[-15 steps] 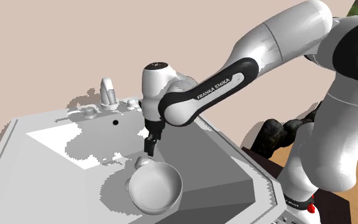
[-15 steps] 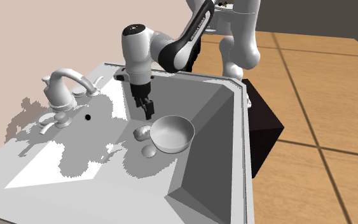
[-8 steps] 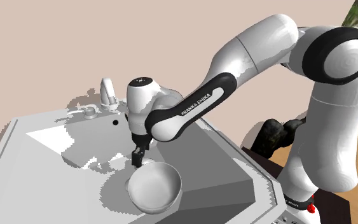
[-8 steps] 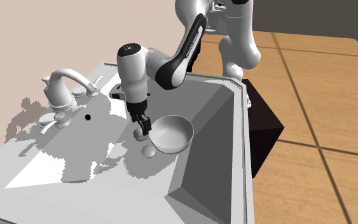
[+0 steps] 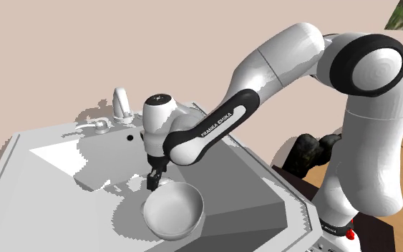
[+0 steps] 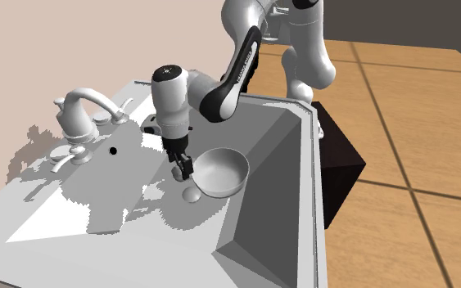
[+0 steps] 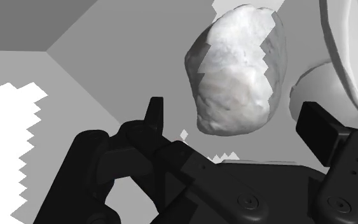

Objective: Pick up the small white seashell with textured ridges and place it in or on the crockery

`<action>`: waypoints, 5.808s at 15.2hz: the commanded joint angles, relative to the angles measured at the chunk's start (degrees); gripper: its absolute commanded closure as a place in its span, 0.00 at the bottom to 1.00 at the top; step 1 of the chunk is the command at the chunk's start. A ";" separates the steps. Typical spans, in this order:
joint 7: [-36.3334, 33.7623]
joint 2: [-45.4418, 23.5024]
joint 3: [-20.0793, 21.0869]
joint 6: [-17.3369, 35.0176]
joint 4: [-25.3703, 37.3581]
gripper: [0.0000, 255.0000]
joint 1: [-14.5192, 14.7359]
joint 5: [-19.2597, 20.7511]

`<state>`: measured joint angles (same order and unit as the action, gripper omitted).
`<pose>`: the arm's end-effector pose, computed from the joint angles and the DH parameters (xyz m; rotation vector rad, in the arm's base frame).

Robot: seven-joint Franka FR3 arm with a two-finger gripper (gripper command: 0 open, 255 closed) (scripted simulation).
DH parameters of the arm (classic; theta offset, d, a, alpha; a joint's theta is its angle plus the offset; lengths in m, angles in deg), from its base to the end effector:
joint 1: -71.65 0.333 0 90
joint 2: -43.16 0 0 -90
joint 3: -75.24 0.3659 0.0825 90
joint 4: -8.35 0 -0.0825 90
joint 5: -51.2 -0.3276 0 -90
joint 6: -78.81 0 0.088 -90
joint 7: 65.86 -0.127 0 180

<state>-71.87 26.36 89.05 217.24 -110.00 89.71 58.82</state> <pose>0.4889 0.2916 0.3680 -3.0270 -0.8308 -0.1131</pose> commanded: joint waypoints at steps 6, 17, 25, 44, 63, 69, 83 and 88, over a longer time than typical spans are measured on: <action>-0.05 -1.32 -0.01 0.15 -0.32 1.00 0.29 0.26; 0.58 0.91 0.34 -2.24 -0.11 1.00 0.04 -0.66; 1.72 4.61 0.88 -7.58 1.69 1.00 -0.35 -2.25; 16.56 4.82 0.46 12.78 -12.61 0.00 -3.31 -2.91; 20.54 6.08 2.94 22.87 -14.00 0.00 -6.89 -6.59; 22.31 9.24 3.87 10.78 -13.65 0.00 -8.21 -10.39; 20.62 4.82 3.08 14.22 -12.81 1.00 -7.19 -8.17; 20.13 4.83 3.17 13.36 -11.96 1.00 -6.90 -8.00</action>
<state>-51.68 31.72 91.93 231.05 -121.32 82.55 50.84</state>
